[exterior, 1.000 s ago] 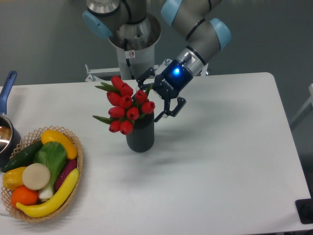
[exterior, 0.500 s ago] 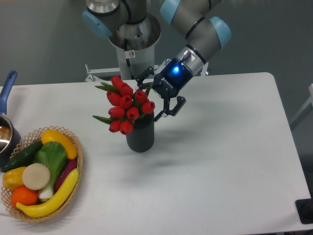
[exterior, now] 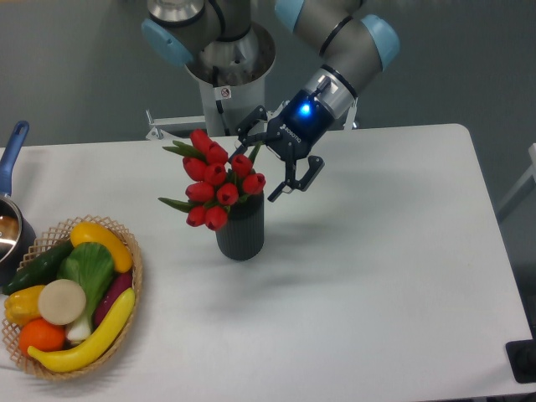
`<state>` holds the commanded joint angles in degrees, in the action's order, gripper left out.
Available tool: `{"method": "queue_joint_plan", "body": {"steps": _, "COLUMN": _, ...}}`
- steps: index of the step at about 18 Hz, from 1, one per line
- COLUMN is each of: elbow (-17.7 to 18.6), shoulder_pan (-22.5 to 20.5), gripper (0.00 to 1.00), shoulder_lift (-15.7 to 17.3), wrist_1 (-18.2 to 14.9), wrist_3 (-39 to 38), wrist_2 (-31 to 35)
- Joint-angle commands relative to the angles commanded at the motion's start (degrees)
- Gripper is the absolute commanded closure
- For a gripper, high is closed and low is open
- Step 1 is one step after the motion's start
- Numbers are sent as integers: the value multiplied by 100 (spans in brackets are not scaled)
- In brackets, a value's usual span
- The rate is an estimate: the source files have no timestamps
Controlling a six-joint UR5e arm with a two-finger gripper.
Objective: Pick up the flowers from the vase
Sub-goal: 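Close the gripper on the tulip stems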
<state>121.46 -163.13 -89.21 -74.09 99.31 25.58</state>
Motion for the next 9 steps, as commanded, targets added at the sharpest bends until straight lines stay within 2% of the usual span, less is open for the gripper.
{"method": "queue_joint_plan", "body": {"steps": 9, "elbow": 1, "shoulder_pan": 184, "gripper": 0, "shoulder_lift": -140, "wrist_1": 26, "wrist_3": 114, "wrist_2": -35}}
